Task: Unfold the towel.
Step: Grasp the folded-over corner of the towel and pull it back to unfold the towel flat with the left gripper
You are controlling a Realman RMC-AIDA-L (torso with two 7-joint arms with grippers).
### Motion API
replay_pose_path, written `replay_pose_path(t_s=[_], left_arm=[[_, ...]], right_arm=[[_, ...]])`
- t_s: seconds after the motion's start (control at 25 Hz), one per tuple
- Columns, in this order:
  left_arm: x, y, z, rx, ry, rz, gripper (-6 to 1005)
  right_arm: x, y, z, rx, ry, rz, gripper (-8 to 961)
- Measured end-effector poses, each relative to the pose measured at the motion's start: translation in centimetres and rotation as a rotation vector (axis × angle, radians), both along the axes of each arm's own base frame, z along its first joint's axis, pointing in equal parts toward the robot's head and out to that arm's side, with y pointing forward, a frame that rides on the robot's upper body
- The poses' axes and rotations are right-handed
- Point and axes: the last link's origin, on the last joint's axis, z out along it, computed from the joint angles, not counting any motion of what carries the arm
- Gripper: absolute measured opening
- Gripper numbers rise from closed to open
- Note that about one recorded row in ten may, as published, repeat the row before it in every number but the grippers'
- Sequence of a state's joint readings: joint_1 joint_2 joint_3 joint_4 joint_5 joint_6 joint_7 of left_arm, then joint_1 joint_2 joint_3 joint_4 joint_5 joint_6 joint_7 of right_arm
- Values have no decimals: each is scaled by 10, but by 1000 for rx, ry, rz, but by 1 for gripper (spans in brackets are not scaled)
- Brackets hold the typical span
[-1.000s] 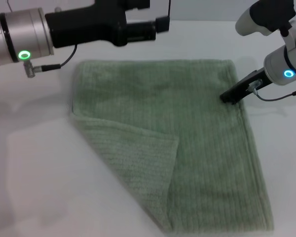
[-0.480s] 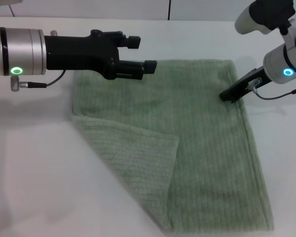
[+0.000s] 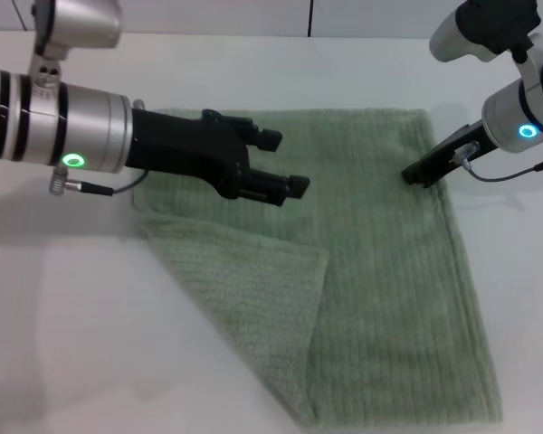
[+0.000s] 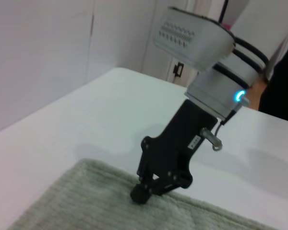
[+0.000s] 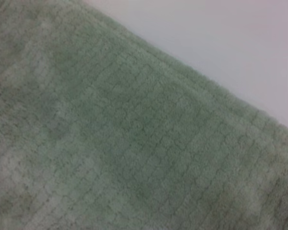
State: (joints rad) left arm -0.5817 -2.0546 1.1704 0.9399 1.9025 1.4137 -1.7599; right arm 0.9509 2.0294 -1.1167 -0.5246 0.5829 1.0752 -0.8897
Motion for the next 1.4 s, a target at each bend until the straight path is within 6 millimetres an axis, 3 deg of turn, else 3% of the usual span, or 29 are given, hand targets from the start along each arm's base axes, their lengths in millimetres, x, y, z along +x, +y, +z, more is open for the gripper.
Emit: replay_pose_path(t_s=[0.68,1.4], left_arm=[[-2,-7,-42,-60,37,25,804],[-6,-13,-68,-79,80,15,787]], right_arm=[[-1,0,-1,-1,1,1,-1],[-1,-1,-2,-5,2,-2,-1]])
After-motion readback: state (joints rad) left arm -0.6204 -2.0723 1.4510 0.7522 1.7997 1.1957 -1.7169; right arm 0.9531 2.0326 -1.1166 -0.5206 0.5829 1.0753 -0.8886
